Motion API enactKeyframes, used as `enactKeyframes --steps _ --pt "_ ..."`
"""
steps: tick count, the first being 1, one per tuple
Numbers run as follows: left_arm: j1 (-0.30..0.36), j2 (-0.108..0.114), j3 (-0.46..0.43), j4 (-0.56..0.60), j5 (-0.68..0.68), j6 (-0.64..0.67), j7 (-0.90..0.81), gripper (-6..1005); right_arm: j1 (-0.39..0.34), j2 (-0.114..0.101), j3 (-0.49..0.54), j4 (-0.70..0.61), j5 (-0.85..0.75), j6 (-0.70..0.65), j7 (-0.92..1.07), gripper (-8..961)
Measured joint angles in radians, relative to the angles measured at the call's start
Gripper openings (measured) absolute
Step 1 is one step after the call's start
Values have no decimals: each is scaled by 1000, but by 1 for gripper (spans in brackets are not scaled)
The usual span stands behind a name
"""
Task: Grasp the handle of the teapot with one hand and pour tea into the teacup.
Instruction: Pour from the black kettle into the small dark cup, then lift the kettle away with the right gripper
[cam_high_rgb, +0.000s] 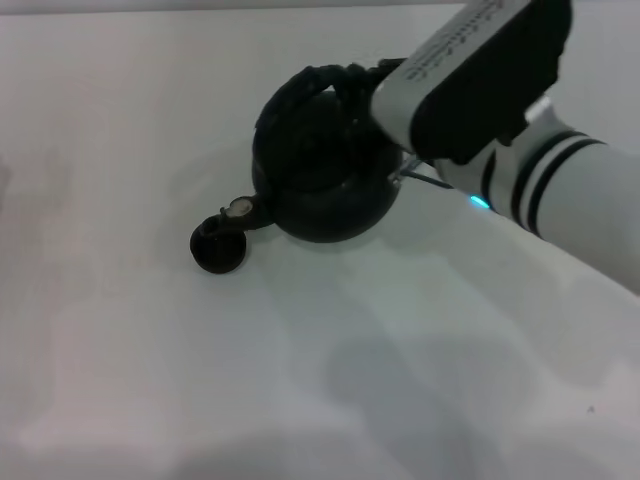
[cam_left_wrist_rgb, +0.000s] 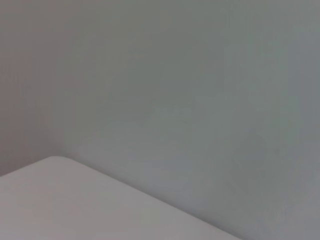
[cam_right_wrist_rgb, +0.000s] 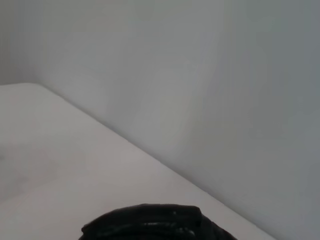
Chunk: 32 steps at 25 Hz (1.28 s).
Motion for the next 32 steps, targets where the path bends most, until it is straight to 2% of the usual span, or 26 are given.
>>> enactKeyframes --steps 4,32 --pt "-5 0 0 -7 -1 0 0 876 32 4 -24 14 -51 4 2 133" --pt "-21 0 0 -18 -2 0 0 876 57 11 -66 68 -308 -67 23 120"
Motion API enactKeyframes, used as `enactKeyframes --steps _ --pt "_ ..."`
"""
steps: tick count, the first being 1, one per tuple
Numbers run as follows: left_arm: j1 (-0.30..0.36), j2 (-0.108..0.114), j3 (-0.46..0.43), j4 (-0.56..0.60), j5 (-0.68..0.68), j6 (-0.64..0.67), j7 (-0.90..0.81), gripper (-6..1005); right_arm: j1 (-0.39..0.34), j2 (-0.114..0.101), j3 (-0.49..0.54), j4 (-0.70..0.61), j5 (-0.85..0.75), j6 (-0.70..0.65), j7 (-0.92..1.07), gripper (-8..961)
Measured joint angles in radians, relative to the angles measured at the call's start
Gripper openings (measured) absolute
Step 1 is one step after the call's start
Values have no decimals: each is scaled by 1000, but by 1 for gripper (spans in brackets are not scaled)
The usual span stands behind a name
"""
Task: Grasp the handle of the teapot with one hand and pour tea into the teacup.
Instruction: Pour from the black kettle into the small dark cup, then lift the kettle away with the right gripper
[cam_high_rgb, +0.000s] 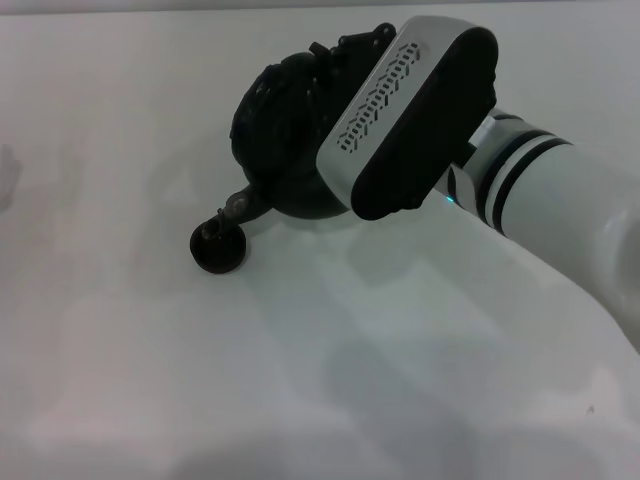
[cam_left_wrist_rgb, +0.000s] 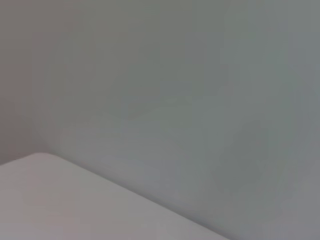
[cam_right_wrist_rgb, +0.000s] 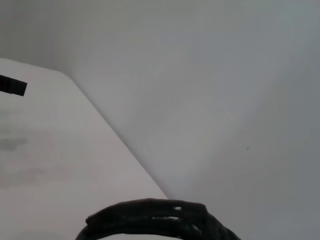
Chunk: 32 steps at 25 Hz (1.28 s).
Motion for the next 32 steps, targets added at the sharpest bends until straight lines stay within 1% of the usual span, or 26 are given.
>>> enactKeyframes --steps 6,18,27,32 --pt "-3 0 0 -4 1 0 0 875 21 1 -13 16 -71 4 59 118" --pt "-2 0 0 -4 0 0 0 875 34 1 -38 25 -155 10 67 116" --pt "-2 0 0 -6 -2 -2 0 875 44 1 -87 25 -262 70 110 114" --pt "-2 0 0 -6 -2 -8 0 875 45 1 -100 25 -287 88 124 115"
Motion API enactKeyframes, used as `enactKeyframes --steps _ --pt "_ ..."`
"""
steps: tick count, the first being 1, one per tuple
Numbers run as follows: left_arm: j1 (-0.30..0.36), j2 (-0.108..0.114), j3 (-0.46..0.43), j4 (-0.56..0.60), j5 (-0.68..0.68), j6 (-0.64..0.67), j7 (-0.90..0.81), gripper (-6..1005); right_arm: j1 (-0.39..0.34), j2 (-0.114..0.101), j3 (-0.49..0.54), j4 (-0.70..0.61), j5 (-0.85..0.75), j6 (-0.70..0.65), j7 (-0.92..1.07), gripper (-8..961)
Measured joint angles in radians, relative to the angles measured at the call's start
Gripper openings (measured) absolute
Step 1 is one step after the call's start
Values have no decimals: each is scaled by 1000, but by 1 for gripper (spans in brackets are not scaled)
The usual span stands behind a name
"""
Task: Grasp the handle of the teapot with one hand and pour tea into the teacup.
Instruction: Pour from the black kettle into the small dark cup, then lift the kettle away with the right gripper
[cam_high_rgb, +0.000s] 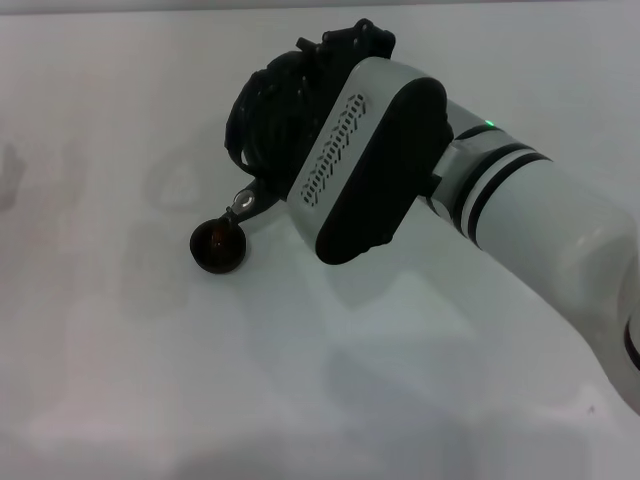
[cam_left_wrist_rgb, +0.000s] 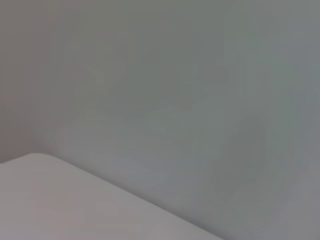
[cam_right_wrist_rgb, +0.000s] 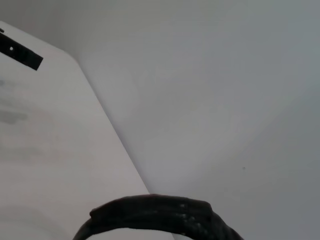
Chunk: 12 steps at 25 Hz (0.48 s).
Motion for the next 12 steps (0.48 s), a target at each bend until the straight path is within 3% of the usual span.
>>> enactKeyframes --steps 12 --pt "1 -1 -5 -12 -1 -5 0 875 1 0 -16 2 -45 16 5 108"
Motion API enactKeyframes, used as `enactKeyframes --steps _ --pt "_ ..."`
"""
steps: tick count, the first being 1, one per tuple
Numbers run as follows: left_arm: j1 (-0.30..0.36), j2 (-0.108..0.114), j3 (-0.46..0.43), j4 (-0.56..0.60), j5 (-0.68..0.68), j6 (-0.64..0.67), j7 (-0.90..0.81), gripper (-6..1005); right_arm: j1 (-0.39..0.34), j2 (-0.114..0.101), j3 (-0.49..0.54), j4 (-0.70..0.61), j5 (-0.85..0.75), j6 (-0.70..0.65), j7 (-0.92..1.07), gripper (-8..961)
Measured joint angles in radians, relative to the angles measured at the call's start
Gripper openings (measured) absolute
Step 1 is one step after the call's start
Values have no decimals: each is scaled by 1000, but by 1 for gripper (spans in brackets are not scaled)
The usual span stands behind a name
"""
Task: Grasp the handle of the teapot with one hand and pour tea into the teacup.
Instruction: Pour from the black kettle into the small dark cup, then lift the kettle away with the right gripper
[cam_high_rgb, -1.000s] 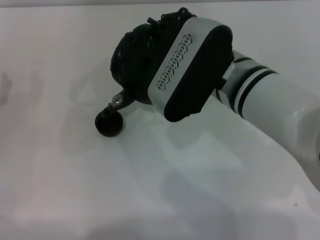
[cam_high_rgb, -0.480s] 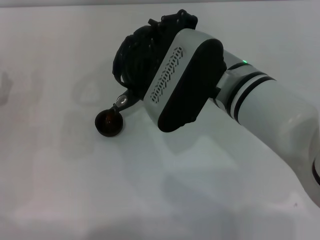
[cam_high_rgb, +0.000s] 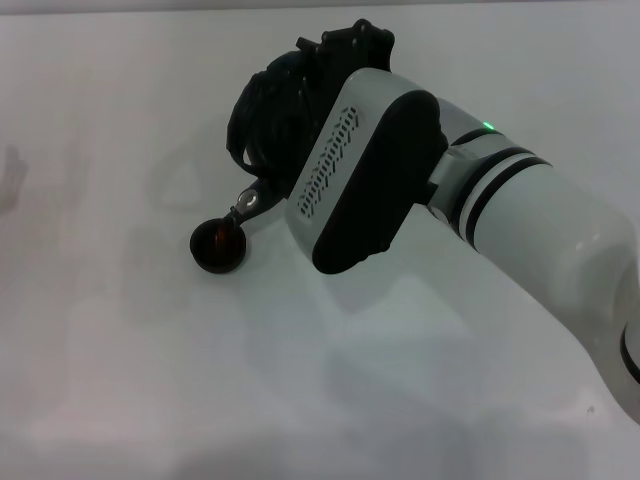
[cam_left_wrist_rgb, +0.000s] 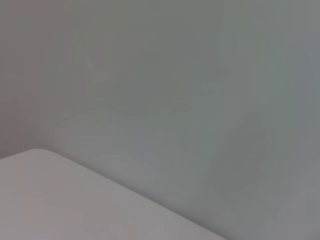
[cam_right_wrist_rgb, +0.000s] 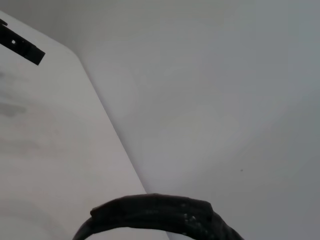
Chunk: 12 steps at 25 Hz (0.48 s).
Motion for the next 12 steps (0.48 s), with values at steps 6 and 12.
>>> enactKeyframes --steps 6,12 --pt "-3 0 -1 -2 0 0 0 875 0 0 0 3 -8 0 0 109" --pt "-6 0 -1 -7 -1 0 0 875 6 0 0 12 -9 0 1 109"
